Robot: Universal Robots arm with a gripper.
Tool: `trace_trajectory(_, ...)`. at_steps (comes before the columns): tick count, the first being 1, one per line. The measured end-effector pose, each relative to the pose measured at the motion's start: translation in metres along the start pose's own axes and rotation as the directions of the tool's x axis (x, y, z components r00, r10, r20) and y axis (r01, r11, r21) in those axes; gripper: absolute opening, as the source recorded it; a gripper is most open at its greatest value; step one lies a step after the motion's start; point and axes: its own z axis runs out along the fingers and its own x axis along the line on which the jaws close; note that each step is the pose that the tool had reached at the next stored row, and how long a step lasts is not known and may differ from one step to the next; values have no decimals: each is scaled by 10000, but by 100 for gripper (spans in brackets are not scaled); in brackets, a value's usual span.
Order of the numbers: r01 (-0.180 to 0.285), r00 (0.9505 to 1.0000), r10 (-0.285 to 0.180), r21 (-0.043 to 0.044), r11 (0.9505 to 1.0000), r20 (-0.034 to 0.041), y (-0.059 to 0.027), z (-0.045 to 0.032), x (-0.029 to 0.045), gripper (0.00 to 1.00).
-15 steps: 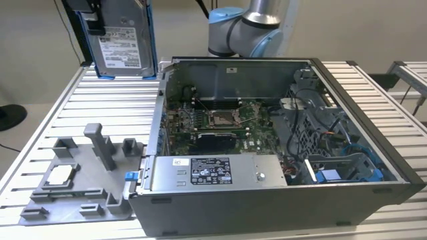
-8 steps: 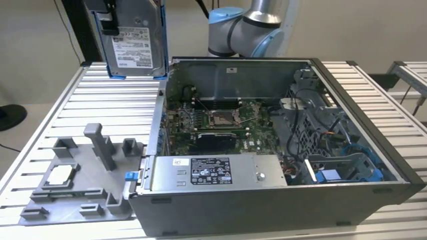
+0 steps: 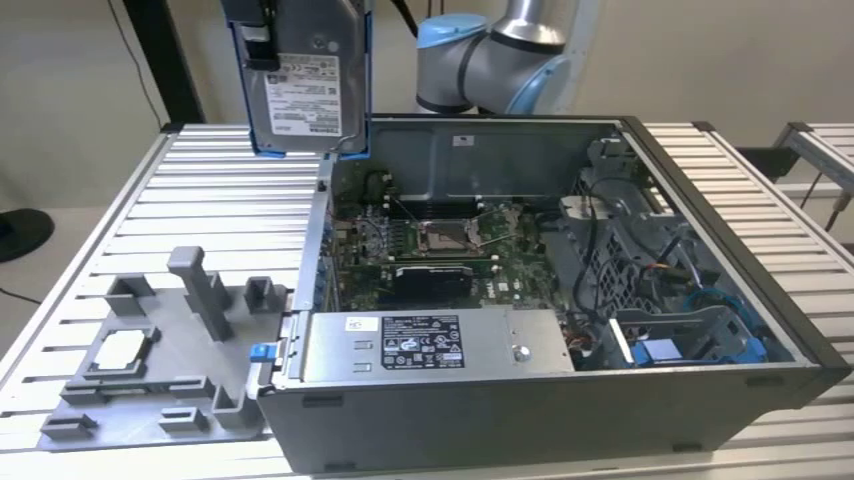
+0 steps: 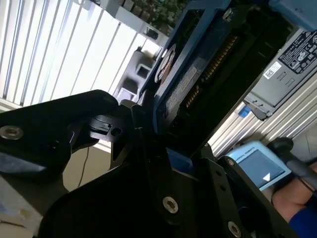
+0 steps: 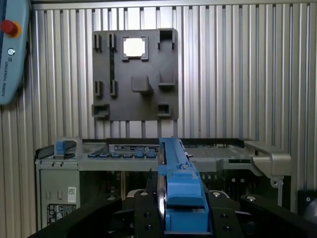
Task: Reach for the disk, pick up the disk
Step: 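Pick up the disk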
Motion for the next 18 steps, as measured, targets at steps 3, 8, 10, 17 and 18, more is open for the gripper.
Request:
trace_trajectory(3, 1, 10000, -1, -32, 10000, -2, -117, -5, -4, 0)
trace_trajectory(8, 2, 10000, -2, -84, 10000, -3, -328, -13, -10, 0)
trace_trajectory(10, 1, 10000, -1, -106, 9999, -3, -415, -16, -13, 0)
trace_trajectory(17, 4, 10000, -4, -186, 9998, -6, -735, -29, -23, 0)
trace_trajectory(18, 3, 10000, -3, -197, 9998, -6, -779, -30, -25, 0)
